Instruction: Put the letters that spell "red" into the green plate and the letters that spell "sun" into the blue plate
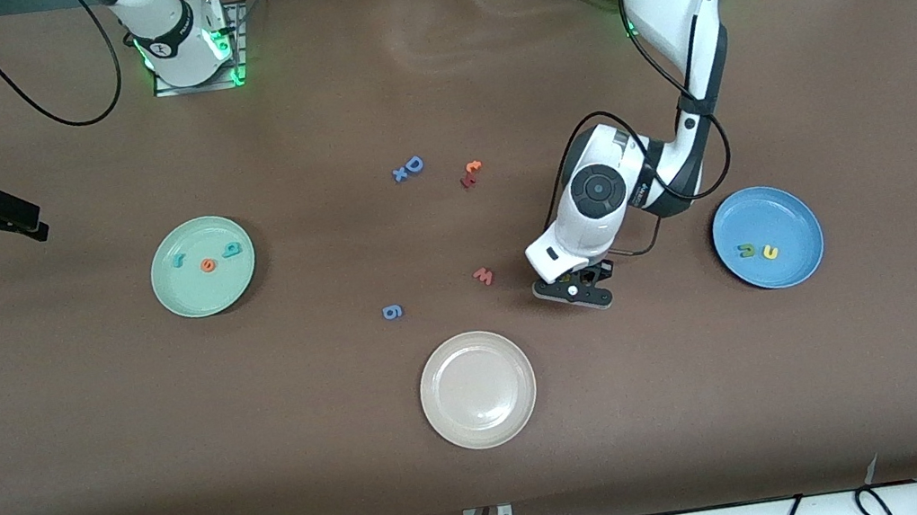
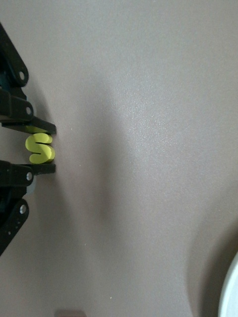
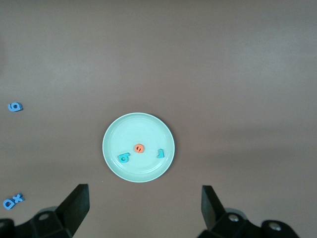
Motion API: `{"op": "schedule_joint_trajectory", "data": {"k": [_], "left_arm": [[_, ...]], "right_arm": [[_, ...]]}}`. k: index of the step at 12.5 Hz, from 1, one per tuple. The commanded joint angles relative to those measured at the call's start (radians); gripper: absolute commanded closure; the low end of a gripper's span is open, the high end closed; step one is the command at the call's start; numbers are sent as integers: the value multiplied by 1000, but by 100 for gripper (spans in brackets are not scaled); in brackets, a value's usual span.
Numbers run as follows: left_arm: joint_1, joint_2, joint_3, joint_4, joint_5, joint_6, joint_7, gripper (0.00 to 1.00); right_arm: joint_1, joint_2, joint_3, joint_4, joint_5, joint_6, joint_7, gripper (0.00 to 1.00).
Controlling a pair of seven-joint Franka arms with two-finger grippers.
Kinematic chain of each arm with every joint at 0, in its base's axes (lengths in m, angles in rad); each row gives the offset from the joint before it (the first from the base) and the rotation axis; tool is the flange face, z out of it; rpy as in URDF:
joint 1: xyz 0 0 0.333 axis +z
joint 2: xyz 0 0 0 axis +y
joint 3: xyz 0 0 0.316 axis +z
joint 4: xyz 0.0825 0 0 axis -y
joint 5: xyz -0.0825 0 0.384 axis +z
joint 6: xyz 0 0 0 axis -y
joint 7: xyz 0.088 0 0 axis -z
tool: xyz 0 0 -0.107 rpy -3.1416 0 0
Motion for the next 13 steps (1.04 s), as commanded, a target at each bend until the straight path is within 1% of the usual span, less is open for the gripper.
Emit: {"op": "schedule_joint_trajectory", "data": {"k": [1, 3, 4, 7, 8, 11, 12, 13], "left_arm": [[6, 8, 9, 13, 22, 11, 23, 88], [48, -11, 8, 13, -1, 6, 105, 89], [74, -22, 8, 13, -42, -6, 154, 91], [149, -50, 18, 15, -264, -66, 430, 92], [176, -60, 29, 15, -312, -101, 519, 92], [212, -82, 127, 15, -316, -190, 717, 91], [214, -91, 165, 18, -308, -231, 756, 91], [214, -96, 207, 39, -305, -275, 795, 91]], "right_arm": [[-12, -11, 9, -1, 16, -13, 10, 0], [-12, -11, 9, -1, 16, -14, 10, 0], [-12, -11, 9, -1, 16, -14, 10, 0], [-12, -11, 9, -1, 16, -14, 10, 0], [-12, -11, 9, -1, 16, -14, 10, 0], [-12, -12, 9, -3, 16, -22, 10, 0], [-12, -12, 9, -1, 16, -22, 10, 0], [-12, -12, 9, -1, 16, -22, 10, 0]]}}
